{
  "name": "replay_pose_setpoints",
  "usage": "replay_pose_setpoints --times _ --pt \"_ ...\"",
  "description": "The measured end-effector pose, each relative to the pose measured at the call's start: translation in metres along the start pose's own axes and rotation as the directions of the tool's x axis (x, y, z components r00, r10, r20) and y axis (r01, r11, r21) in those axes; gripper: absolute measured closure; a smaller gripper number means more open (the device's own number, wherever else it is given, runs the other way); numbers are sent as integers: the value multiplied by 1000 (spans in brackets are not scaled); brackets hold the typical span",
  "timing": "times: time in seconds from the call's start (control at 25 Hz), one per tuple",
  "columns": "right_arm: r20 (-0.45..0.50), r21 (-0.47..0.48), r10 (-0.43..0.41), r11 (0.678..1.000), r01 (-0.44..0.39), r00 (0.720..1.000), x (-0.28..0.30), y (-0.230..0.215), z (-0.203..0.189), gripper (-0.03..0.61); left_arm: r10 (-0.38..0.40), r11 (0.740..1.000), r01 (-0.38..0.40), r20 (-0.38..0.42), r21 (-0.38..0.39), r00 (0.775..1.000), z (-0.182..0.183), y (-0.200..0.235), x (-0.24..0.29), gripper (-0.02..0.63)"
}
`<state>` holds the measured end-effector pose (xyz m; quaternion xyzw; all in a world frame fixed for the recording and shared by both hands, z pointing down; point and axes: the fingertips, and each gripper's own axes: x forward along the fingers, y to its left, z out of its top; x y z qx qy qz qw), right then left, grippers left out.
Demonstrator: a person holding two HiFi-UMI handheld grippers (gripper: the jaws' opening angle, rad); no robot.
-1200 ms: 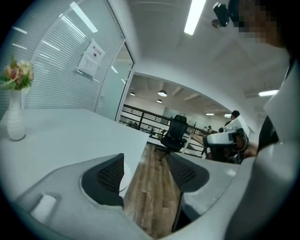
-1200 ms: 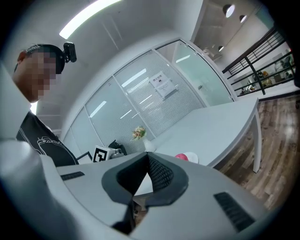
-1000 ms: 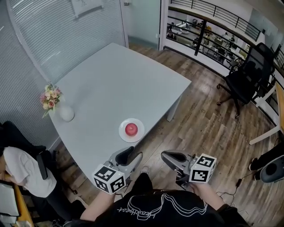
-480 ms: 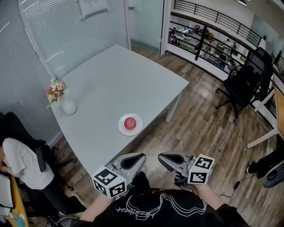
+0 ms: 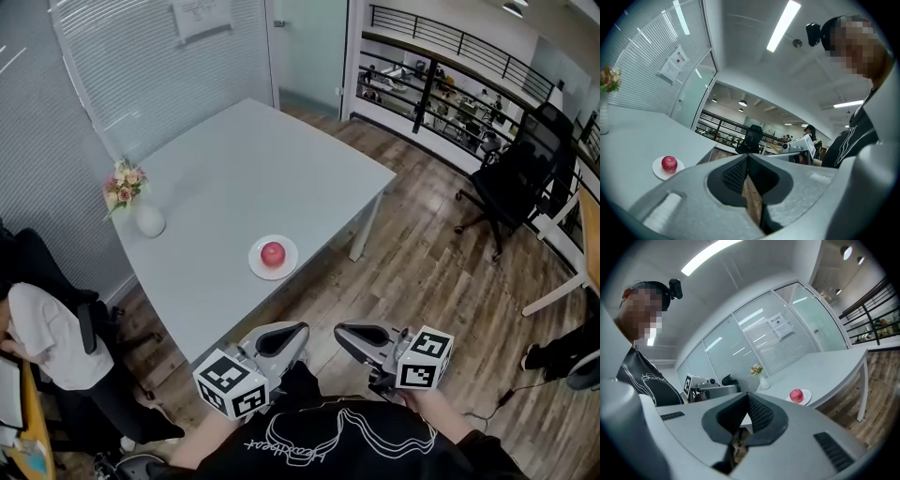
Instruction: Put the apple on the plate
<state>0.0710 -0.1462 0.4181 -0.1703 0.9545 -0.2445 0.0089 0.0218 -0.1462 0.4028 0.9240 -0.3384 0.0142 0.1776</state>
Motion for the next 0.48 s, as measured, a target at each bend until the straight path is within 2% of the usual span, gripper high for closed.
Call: replay_pose_setpoints --times 0.48 --pt "1 -4 10 1000 -10 1000 -10 18 -7 571 11 1000 -11 -2 11 1000 -6 -19 -9 600"
